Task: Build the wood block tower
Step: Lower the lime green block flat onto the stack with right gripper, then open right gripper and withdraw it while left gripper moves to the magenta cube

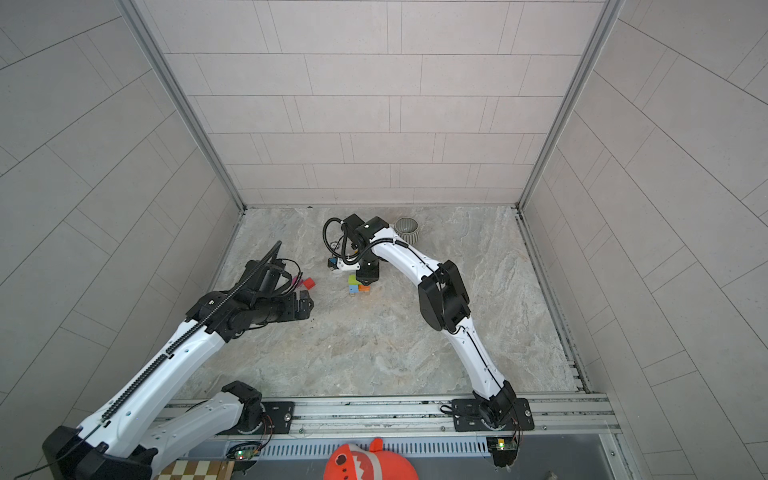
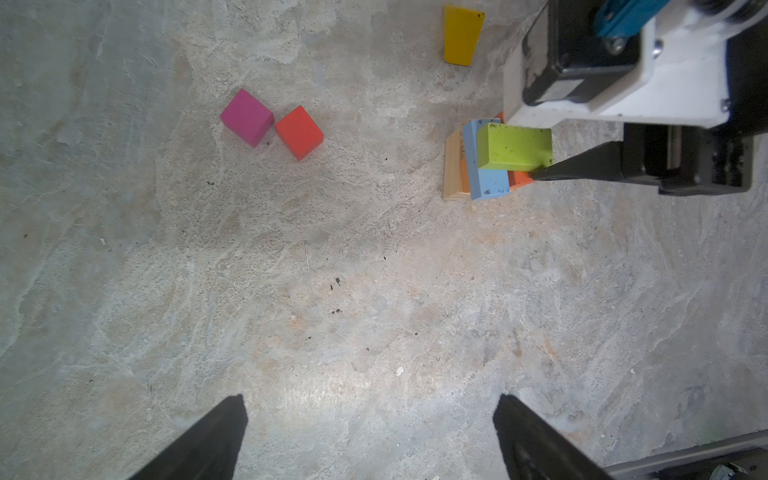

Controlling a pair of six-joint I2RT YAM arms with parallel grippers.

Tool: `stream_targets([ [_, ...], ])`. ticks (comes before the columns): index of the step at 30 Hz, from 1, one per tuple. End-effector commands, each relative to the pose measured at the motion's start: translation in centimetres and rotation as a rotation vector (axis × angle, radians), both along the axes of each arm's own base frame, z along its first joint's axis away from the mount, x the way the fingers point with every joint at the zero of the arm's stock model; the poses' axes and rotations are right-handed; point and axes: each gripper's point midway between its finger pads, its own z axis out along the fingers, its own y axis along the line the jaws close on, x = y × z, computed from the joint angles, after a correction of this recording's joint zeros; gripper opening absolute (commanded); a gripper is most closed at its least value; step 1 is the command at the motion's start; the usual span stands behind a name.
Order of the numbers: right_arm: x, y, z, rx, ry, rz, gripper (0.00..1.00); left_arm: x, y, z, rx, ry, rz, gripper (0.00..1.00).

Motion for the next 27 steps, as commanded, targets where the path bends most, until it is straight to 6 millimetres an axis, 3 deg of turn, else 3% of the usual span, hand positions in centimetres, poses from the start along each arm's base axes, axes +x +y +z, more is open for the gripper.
stream_targets([
  [1, 0.0, 0.2, 0.6, -0.001, -0.009, -0.016, 0.45, -0.2, 0.1, -0.2, 0.002, 0.001, 0.0, 1.0],
  [10, -0.6, 0.0, 3.0, 0.029, -0.025, -0.05, 0.46, -0.3, 0.5, 0.3, 0.009, -0.021, 0.005, 1.0],
  [19, -1.9, -0.2, 8.1, 0.125, -0.054, -0.107, 0.47, -0.4, 1.2, 0.9, 0.02, -0.059, 0.032, 1.0],
  [23, -2.2, -0.9, 10.1, 0.172, -0.095, -0.216, 0.54, -0.4, 1.6, 1.3, 0.023, -0.091, 0.049, 1.0],
  [27, -2.3, -2.7, 11.9, 0.227, -0.172, -0.386, 0.55, -0.3, 2.2, 1.3, 0.041, -0.095, 0.071, 1.0],
])
